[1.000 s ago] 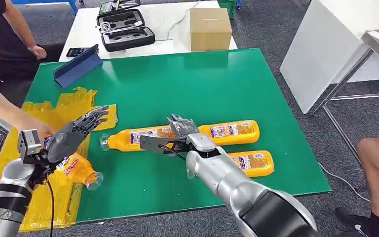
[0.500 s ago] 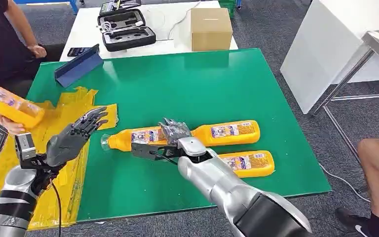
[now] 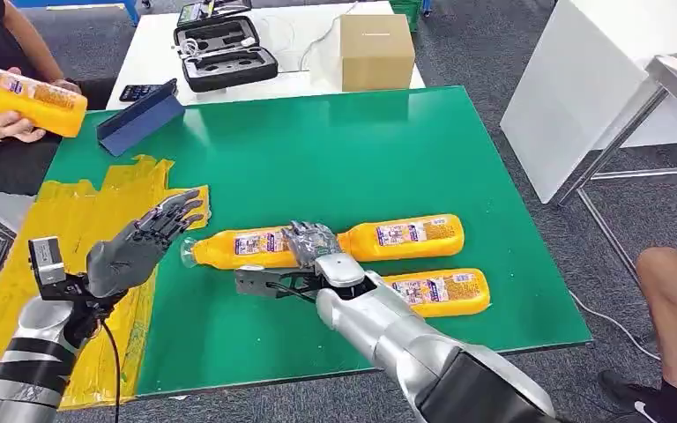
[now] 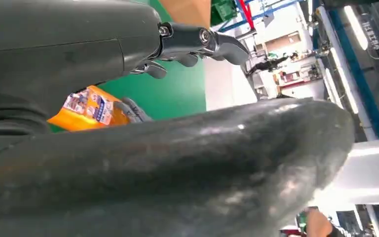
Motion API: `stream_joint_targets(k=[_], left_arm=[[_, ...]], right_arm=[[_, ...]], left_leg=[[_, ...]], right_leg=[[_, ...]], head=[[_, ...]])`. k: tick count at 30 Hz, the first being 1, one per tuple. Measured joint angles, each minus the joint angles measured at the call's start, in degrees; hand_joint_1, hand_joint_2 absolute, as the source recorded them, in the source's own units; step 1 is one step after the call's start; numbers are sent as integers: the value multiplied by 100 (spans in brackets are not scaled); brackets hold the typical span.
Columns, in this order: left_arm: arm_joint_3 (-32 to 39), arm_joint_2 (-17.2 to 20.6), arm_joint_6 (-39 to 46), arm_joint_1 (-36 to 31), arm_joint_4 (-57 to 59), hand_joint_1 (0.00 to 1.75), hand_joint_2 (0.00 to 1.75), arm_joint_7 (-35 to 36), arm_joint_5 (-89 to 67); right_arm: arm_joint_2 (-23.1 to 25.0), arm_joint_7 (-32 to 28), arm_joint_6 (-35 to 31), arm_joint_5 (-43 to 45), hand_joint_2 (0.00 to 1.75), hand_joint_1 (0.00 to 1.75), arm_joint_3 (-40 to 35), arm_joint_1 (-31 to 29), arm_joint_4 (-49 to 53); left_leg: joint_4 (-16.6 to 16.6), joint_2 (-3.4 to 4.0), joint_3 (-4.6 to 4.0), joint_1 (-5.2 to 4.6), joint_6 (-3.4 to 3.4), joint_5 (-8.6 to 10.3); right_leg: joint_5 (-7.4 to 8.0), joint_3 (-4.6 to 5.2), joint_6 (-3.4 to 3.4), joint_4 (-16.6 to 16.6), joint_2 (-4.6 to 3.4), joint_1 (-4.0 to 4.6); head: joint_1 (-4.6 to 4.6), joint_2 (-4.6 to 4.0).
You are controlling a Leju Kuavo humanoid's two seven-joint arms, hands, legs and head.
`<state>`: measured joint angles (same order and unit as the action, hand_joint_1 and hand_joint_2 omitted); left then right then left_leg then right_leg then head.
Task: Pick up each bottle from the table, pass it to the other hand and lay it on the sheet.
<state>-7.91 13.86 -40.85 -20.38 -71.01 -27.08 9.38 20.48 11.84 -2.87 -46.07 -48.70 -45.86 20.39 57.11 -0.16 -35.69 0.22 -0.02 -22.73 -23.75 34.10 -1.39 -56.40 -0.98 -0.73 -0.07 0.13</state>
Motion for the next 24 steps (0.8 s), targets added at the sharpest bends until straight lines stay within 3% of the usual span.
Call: stream_joint_targets(k=[3,4,5,6,7,9,22,24], left_arm=[[-90,-33,-83,-109,50,0,0,-33,83],[-125,-44,-103,-142,70,0,0,-44,109],[-155,-50,-125,-174,94,0,0,-68,129],[-195,-57,-136,-200,118,0,0,-92,166],[-238,-65,-157,-229,142,0,0,-118,210],[-315,-92,-177,-290,188,0,0,-144,269],[-553,-181,-217,-381,258,0,0,-192,409],[-571,-186,-234,-387,258,0,0,-192,424]], right_arm=[[-15,134,201,-64,175,0,0,-68,-145],[-22,175,236,-96,175,45,0,-90,-177],[-35,219,274,-145,175,45,0,-103,-217],[-50,274,306,-212,175,94,-2,-112,-249],[-70,335,352,-267,175,96,-2,-127,-278],[-109,433,429,-356,175,133,-2,-162,-330],[-254,619,584,-509,175,143,0,-152,-485],[-260,619,577,-511,175,162,4,-152,-490]], left_leg=[[1,-4,0,0,1,1],[1,-5,1,0,1,1],[1,-3,2,0,1,1],[1,-3,3,-1,1,1],[1,-2,4,-2,1,1],[1,-4,8,-2,2,1],[1,-1,15,-2,7,5],[1,0,16,-3,7,5]], right_leg=[[0,-4,0,1,4,-1],[0,-6,0,2,4,-1],[0,-7,0,2,4,-1],[0,-6,0,2,3,-1],[0,-8,0,2,3,-2],[0,-13,0,4,4,-3],[4,-18,-6,3,2,-3],[4,-19,-6,3,2,-3]], head=[[0,0],[0,0],[0,0],[0,0],[0,0],[0,0],[0,0],[-2,0]])
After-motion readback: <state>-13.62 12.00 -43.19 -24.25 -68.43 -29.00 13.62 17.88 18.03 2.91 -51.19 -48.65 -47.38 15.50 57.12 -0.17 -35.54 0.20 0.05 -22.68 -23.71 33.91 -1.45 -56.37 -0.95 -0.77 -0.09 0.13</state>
